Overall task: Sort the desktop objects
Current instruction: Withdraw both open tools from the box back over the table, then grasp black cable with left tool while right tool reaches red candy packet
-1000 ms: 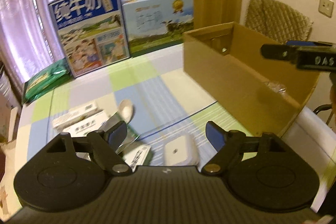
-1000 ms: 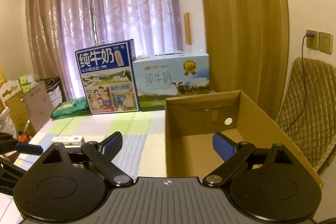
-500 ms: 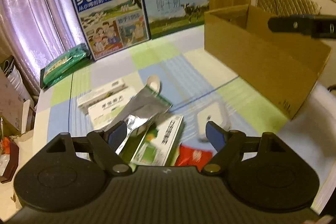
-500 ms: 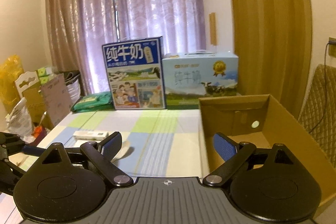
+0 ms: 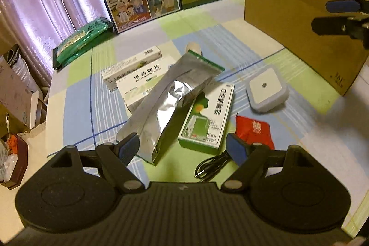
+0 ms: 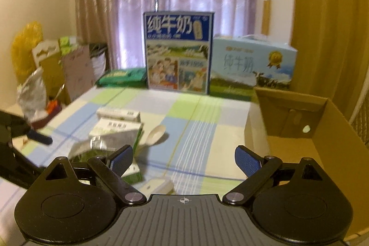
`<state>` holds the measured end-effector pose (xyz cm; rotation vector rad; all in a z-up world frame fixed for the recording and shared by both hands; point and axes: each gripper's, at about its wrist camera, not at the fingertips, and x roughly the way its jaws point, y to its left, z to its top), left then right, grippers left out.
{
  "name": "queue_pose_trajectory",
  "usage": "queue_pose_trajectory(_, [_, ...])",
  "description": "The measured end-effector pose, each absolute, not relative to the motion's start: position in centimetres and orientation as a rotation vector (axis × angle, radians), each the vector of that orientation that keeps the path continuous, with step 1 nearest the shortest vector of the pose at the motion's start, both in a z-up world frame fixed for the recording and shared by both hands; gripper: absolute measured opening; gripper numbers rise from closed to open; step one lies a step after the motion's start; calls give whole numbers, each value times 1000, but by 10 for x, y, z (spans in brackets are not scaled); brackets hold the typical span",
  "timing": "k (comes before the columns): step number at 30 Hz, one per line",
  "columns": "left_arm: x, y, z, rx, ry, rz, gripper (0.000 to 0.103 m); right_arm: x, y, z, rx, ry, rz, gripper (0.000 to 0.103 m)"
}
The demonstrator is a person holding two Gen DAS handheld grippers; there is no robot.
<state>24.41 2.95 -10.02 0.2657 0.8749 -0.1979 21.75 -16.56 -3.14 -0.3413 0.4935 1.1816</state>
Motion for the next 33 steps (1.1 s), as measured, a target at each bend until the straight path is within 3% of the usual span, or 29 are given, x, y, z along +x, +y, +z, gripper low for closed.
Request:
queue_pose_trajectory(19, [242, 16, -155, 387, 947, -392, 72, 184, -144, -91, -586, 688, 1402, 92])
queue_pose_trajectory(25, [247, 10, -166, 359, 954, -452, 62, 179, -137, -103, -620, 726, 1421, 92])
queue_pose_trajectory(28, [249, 11, -165, 338, 965, -455, 43, 177, -132, -108, -638, 739, 1427, 90])
queue_pose_trajectory(30, [250, 11, -162, 331, 986, -453, 23, 177, -130, -111, -646, 737, 1439, 86])
queue_pose_trajectory(33, [245, 14, -155, 313, 1022, -467, 21, 179, -128, -116, -659, 742, 1434, 80])
